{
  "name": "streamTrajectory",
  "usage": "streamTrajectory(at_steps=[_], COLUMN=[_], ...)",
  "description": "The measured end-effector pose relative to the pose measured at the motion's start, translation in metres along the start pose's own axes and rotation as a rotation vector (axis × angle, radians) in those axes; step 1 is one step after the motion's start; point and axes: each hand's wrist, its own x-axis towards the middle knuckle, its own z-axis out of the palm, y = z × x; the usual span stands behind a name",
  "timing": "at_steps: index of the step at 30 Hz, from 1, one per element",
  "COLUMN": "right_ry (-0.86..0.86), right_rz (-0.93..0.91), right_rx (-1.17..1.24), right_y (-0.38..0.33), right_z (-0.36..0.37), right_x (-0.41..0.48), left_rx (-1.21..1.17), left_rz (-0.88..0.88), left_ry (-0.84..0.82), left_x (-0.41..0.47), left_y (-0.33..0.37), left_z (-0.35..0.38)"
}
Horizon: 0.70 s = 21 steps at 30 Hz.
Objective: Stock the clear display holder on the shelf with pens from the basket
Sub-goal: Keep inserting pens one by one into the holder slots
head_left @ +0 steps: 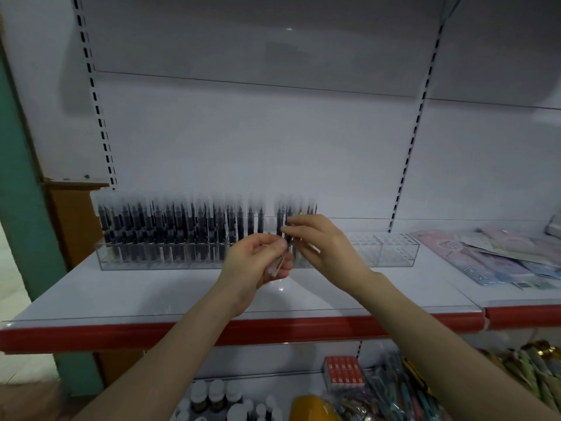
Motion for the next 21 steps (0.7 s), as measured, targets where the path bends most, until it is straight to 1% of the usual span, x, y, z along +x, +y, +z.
streamTrajectory(at_steps=[4,5,6,8,9,11,12,13,16,21], right_ry=[0.011,0.024,0.043,0.098,0.122,0.131,0.144,0.17,0.216,0.129], right_rz=[-0.048,-0.034,0.015,0.21,0.33,0.542,0.616,0.677,0.794,0.877], right_rx=[-0.013,-0.011,0.001,0.061,0.086,0.112,0.137,0.171,0.234,0.216], right_y=[-0.005,-0.004,-0.003,-0.001,0.001,0.007,0.01,0.014,0.024,0.034], right_z=[-0.004,-0.006,-0.009,-0.014,-0.018,-0.026,-0.029,-0.031,-0.032,-0.023], right_x=[0.001,0.002,0.004,0.006,0.009,0.014,0.016,0.019,0.024,0.032], left_rx=[-0.032,0.001,0.096,0.467,0.69,1.092,1.226,1.312,1.384,1.377], left_rz=[0.02,0.027,0.053,0.178,0.231,0.242,0.226,0.223,0.261,0.303], left_ry=[-0.014,0.001,0.014,-0.008,-0.056,-0.17,-0.206,-0.22,-0.199,-0.159], left_x=[-0.006,-0.007,-0.009,-0.013,-0.015,-0.018,-0.019,-0.019,-0.017,-0.015], left_y=[0.005,0.003,-0.001,-0.013,-0.021,-0.035,-0.041,-0.045,-0.053,-0.058], left_z=[0.005,0.004,0.002,-0.006,-0.011,-0.02,-0.022,-0.023,-0.024,-0.025])
